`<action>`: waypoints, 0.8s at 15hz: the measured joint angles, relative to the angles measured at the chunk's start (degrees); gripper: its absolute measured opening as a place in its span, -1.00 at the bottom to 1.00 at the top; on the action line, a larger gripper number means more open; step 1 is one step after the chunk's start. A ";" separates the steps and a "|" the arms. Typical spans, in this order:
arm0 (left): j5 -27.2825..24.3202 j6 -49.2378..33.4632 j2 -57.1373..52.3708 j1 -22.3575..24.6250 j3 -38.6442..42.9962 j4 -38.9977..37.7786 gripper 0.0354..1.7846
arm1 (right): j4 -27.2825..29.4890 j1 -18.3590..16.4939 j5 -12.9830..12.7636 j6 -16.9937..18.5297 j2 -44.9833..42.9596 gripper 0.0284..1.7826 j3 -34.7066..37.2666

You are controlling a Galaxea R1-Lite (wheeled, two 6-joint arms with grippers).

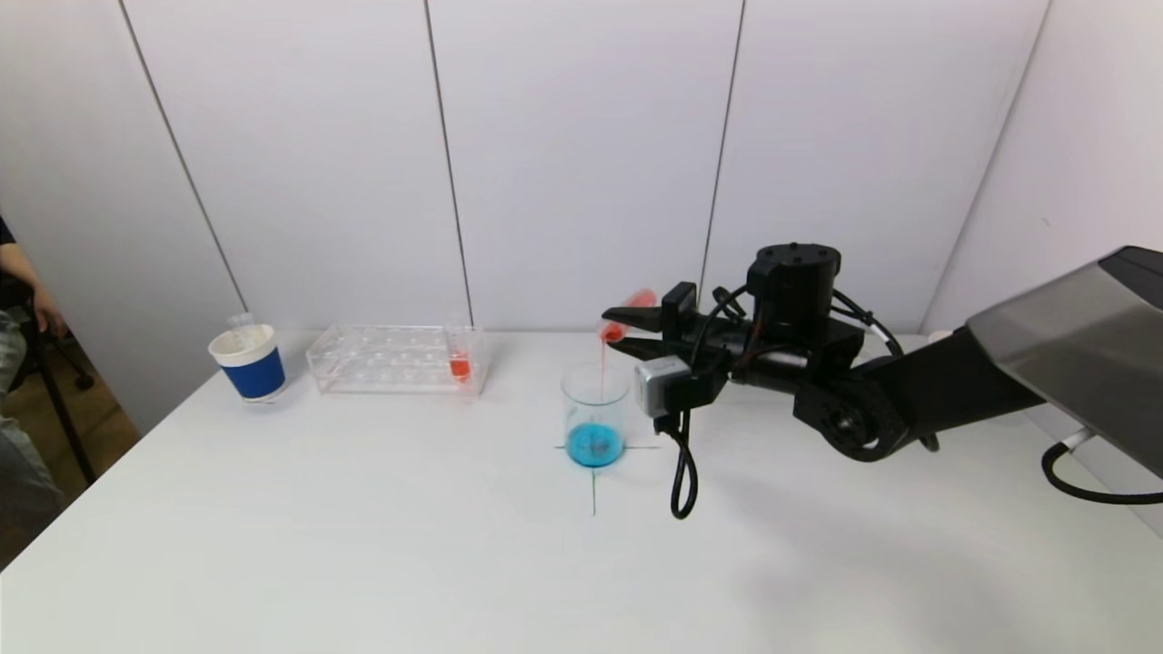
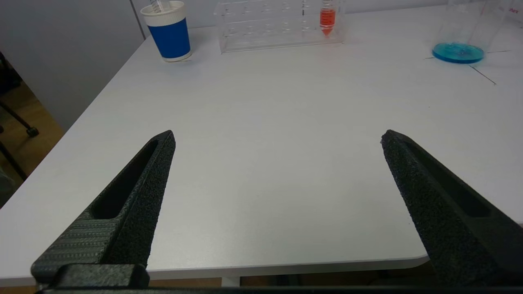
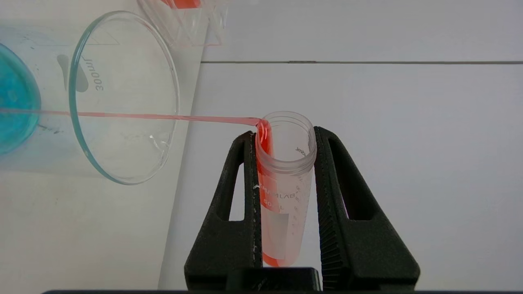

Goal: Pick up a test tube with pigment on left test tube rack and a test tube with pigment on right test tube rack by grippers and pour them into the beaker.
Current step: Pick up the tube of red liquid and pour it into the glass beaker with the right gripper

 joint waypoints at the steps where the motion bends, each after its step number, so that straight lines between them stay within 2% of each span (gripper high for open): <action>1: 0.01 0.00 0.00 0.00 0.00 0.00 0.98 | 0.16 0.00 -0.05 -0.17 0.00 -0.52 0.00; 12: 0.01 0.01 0.00 0.00 0.00 0.00 0.98 | 0.68 -0.11 -0.52 -5.29 0.17 -0.52 -1.65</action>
